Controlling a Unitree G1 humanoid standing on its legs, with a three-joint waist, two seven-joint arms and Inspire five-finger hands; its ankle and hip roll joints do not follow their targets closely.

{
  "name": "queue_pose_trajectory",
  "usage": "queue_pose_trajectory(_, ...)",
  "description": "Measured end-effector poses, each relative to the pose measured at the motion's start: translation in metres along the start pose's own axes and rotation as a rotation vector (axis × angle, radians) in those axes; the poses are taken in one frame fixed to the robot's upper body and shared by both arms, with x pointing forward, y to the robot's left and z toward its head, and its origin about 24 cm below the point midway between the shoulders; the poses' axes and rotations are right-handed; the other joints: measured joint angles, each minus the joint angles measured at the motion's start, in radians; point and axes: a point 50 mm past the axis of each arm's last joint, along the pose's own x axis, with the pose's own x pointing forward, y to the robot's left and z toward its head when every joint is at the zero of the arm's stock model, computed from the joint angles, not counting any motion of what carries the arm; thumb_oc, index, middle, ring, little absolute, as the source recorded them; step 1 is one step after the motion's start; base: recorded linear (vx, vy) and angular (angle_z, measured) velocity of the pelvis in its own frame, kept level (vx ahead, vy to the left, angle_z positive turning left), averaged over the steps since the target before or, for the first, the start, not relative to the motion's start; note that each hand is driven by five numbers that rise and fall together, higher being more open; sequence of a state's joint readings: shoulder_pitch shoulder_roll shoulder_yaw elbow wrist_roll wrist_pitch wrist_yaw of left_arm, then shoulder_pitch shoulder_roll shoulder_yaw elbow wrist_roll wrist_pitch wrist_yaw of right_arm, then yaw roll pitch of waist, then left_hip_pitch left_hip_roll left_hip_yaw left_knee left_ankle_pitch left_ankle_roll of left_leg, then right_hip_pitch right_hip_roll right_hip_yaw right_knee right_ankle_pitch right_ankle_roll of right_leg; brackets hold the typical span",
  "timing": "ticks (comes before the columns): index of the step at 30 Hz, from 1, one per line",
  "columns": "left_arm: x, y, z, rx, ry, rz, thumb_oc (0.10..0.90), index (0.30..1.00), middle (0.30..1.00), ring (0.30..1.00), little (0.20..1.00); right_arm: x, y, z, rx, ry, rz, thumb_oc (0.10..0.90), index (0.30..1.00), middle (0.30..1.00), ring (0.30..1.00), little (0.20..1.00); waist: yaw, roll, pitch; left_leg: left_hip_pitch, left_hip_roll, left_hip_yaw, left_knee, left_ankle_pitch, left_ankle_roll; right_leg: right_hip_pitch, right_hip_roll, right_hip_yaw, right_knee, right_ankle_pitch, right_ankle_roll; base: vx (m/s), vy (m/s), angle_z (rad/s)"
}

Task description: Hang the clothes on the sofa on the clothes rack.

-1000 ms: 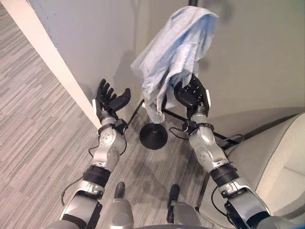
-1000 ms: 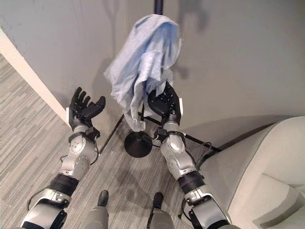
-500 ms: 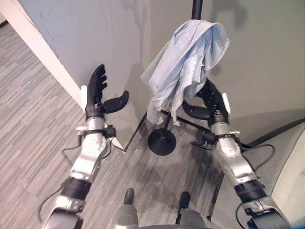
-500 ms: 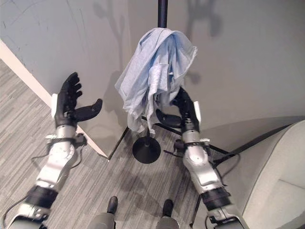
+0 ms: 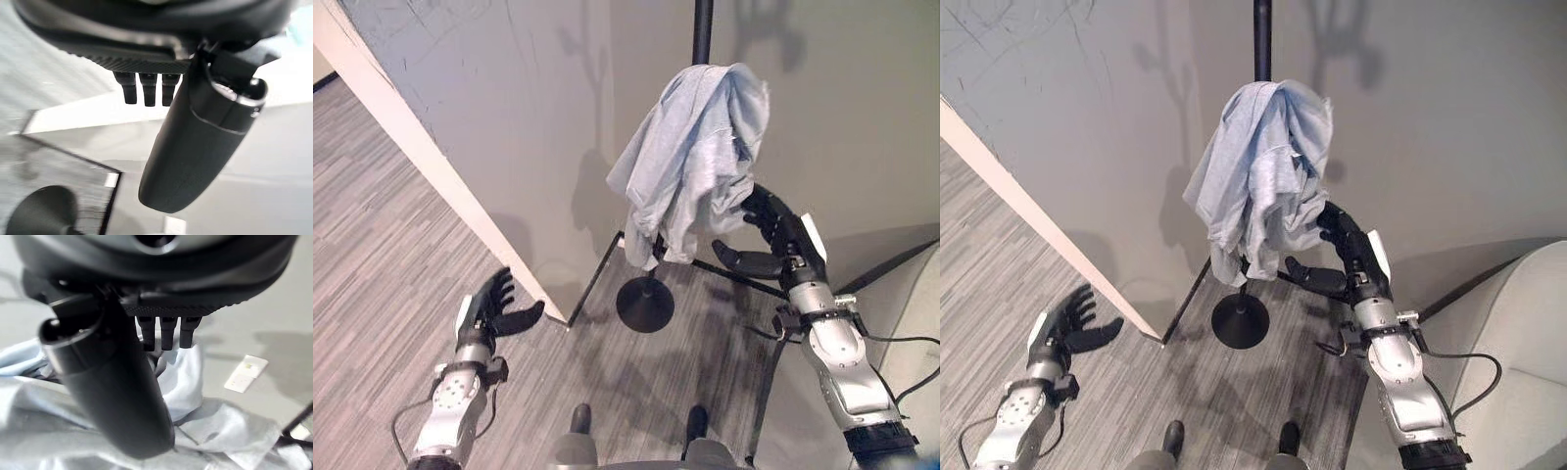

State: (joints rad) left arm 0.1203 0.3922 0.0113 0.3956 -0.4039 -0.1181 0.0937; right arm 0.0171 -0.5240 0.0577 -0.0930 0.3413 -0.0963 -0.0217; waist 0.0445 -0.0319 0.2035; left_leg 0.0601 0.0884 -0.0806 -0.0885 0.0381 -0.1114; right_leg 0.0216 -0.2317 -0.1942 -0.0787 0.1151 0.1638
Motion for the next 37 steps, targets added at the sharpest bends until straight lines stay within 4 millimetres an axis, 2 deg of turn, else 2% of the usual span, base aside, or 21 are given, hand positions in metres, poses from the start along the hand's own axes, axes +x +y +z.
queue_pose_trajectory(2,-0.002,0.005,-0.017,0.013,0.072,0.017,0.800,0.900,0.900,0.900,0.900,-0.005,0.008,-0.008,0.154,0.036,0.048,0.800,0.900,0.900,0.900,0.900,-0.006,-0.013,-0.011,0.004,-0.002,0.005,0.000,0.000,0.000,-0.001,0.000,0.004,0.001,0.000,0.001,0.01,0.016,-0.07)
queue_pose_trajectory(3,0.000,0.010,-0.035,0.021,0.144,0.041,0.800,0.900,0.900,0.900,0.900,-0.007,0.016,-0.014,0.329,0.065,0.100,0.800,0.900,0.900,0.900,0.900,-0.009,-0.017,-0.023,0.008,0.000,0.015,-0.001,0.000,0.000,-0.001,-0.001,0.009,0.005,0.000,0.001,0.01,0.010,-0.16)
queue_pose_trajectory(5,-0.008,0.014,-0.058,0.023,0.261,0.068,0.800,0.900,0.900,0.900,0.900,-0.013,0.025,-0.021,0.463,0.095,0.155,0.800,0.900,0.900,0.900,0.900,-0.019,-0.029,-0.030,0.019,-0.001,0.023,-0.002,-0.002,0.002,0.003,-0.005,0.016,0.005,0.000,0.002,0.02,0.014,-0.12)
queue_pose_trajectory(6,-0.010,0.014,-0.064,0.023,0.284,0.070,0.800,0.900,0.900,0.900,0.900,-0.015,0.027,-0.023,0.488,0.104,0.160,0.800,0.900,0.900,0.900,0.900,-0.022,-0.031,-0.033,0.019,-0.001,0.024,-0.002,-0.002,0.002,0.003,-0.008,0.016,0.005,0.000,0.003,0.02,0.006,-0.06)
queue_pose_trajectory(7,-0.018,0.013,-0.081,0.010,0.354,0.078,0.800,0.900,0.900,0.900,0.900,-0.024,0.027,-0.030,0.542,0.136,0.141,0.800,0.900,0.900,0.900,0.900,-0.022,-0.039,-0.041,0.021,-0.004,0.032,-0.002,-0.004,0.004,-0.002,-0.010,0.022,0.011,0.000,0.004,0.02,0.001,-0.06)
queue_pose_trajectory(8,-0.019,0.012,-0.085,0.001,0.375,0.082,0.800,0.900,0.900,0.900,0.900,-0.027,0.028,-0.033,0.553,0.151,0.136,0.800,0.900,0.900,0.900,0.900,-0.019,-0.042,-0.043,0.023,-0.006,0.032,-0.002,-0.004,0.005,-0.001,-0.012,0.022,0.010,0.001,0.004,0.03,0.000,-0.12)
queue_pose_trajectory(11,-0.045,0.019,-0.121,-0.019,0.544,0.128,0.800,0.900,0.900,0.900,0.900,-0.049,0.025,-0.049,0.630,0.228,0.094,0.800,0.900,0.900,0.900,0.900,-0.026,-0.065,-0.060,0.027,-0.007,0.046,-0.003,-0.011,0.013,-0.004,-0.016,0.033,0.010,0.001,0.005,0.03,-0.009,-0.10)
queue_pose_trajectory(16,-0.087,0.033,-0.161,-0.047,0.769,0.236,0.800,0.900,0.900,0.900,0.900,-0.078,0.018,-0.066,0.680,0.296,-0.014,0.800,0.900,0.900,0.900,0.900,-0.033,-0.083,-0.092,0.033,-0.006,0.056,-0.006,-0.014,0.014,-0.011,-0.018,0.040,0.011,-0.007,0.007,0.02,-0.007,-0.05)
queue_pose_trajectory(19,-0.108,0.039,-0.173,-0.018,0.854,0.264,0.800,0.900,0.900,0.900,0.900,-0.095,0.018,-0.077,0.711,0.337,-0.077,0.800,0.900,0.900,0.900,0.900,-0.037,-0.088,-0.115,0.031,-0.010,0.062,-0.006,-0.017,0.017,-0.017,-0.023,0.042,0.011,-0.008,0.008,0.02,0.000,-0.04)
queue_pose_trajectory(22,-0.124,0.038,-0.182,-0.022,0.905,0.272,0.800,0.900,0.900,0.900,0.900,-0.114,0.018,-0.100,0.733,0.426,-0.152,0.800,0.900,0.900,0.900,0.900,-0.037,-0.084,-0.135,0.027,-0.019,0.062,-0.006,-0.019,0.022,-0.020,-0.033,0.041,0.011,-0.009,0.011,0.00,0.000,0.00)
queue_pose_trajectory(23,-0.127,0.038,-0.183,-0.018,0.912,0.270,0.800,0.900,0.900,0.900,0.900,-0.122,0.023,-0.124,0.763,0.501,-0.214,0.800,0.900,0.900,0.900,0.900,-0.037,-0.102,-0.149,0.027,-0.020,0.062,-0.006,-0.019,0.022,-0.019,-0.034,0.041,0.011,-0.008,0.013,0.00,0.000,0.00)
queue_pose_trajectory(24,-0.127,0.037,-0.184,-0.008,0.917,0.260,0.800,0.900,0.900,0.900,0.900,-0.134,0.027,-0.144,0.776,0.596,-0.274,0.800,0.900,0.900,0.900,0.900,-0.036,-0.101,-0.155,0.023,-0.022,0.061,-0.006,-0.020,0.022,-0.023,-0.035,0.040,0.011,-0.009,0.013,0.02,0.020,0.06)
queue_pose_trajectory(26,-0.125,0.036,-0.183,0.011,0.915,0.241,0.800,0.900,0.900,0.900,0.900,-0.171,0.036,-0.183,0.780,0.838,-0.408,0.800,0.900,0.900,0.900,0.900,-0.015,-0.102,-0.164,0.019,-0.028,0.052,-0.006,-0.019,0.024,-0.020,-0.042,0.031,0.012,-0.011,0.017,0.03,0.024,0.12)
queue_pose_trajectory(29,-0.125,0.032,-0.185,0.036,0.934,0.209,0.800,0.900,0.900,0.900,0.900,-0.212,0.053,-0.211,0.802,1.094,-0.550,0.800,0.900,0.900,0.900,0.900,-0.017,-0.081,-0.171,0.018,-0.036,0.046,-0.006,-0.019,0.028,-0.016,-0.051,0.024,0.010,-0.010,0.018,0.03,0.036,0.09)
queue_pose_trajectory(30,-0.128,0.031,-0.187,0.052,0.952,0.196,0.800,0.900,0.900,0.900,0.900,-0.228,0.062,-0.220,0.843,1.204,-0.661,0.800,0.900,0.900,0.900,0.900,-0.018,-0.075,-0.177,0.018,-0.036,0.037,-0.006,-0.019,0.028,-0.003,-0.050,0.015,0.009,-0.010,0.019,0.06,0.035,0.18)
queue_pose_trajectory(32,-0.120,0.022,-0.185,0.081,0.943,0.146,0.800,0.900,0.900,0.900,0.900,-0.268,0.077,-0.222,0.897,1.402,-0.819,0.800,0.900,0.900,0.900,0.900,0.003,-0.052,-0.186,0.015,-0.037,0.021,-0.006,-0.020,0.028,0.001,-0.054,-0.004,0.007,-0.014,0.021,0.07,0.033,0.23)
queue_pose_trajectory(33,-0.119,0.020,-0.185,0.097,0.941,0.125,0.800,0.900,0.900,0.900,0.900,-0.277,0.077,-0.221,0.895,1.433,-0.858,0.800,0.900,0.900,0.900,0.900,0.005,-0.048,-0.190,0.014,-0.038,0.019,-0.006,-0.020,0.028,0.001,-0.055,-0.008,0.008,-0.015,0.022,0.05,0.020,0.16)
queue_pose_trajectory(34,-0.116,0.016,-0.184,0.105,0.934,0.106,0.800,0.900,0.900,0.900,0.900,-0.284,0.077,-0.220,0.909,1.457,-0.901,0.800,0.900,0.900,0.900,0.900,0.007,-0.037,-0.188,0.010,-0.038,0.012,-0.007,-0.020,0.028,0.011,-0.056,-0.015,0.002,-0.015,0.022,0.05,0.019,0.18)
queue_pose_trajectory(36,-0.111,0.011,-0.182,0.164,0.926,0.053,0.800,0.900,0.900,0.900,0.900,-0.287,0.077,-0.220,0.927,1.478,-0.984,0.800,0.900,0.900,0.900,0.900,0.008,-0.031,-0.191,0.009,-0.040,-0.012,-0.006,-0.019,0.029,0.032,-0.058,-0.050,-0.010,-0.014,0.024,0.03,0.018,0.32)
queue_pose_trajectory(37,-0.109,0.008,-0.181,0.188,0.923,0.028,0.800,0.900,0.900,0.900,0.900,-0.284,0.078,-0.220,0.918,1.484,-0.972,0.800,0.900,0.900,0.900,0.900,0.012,-0.025,-0.197,0.002,-0.039,-0.020,-0.006,-0.019,0.029,0.030,-0.058,-0.060,-0.010,-0.016,0.023,0.01,0.024,0.36)
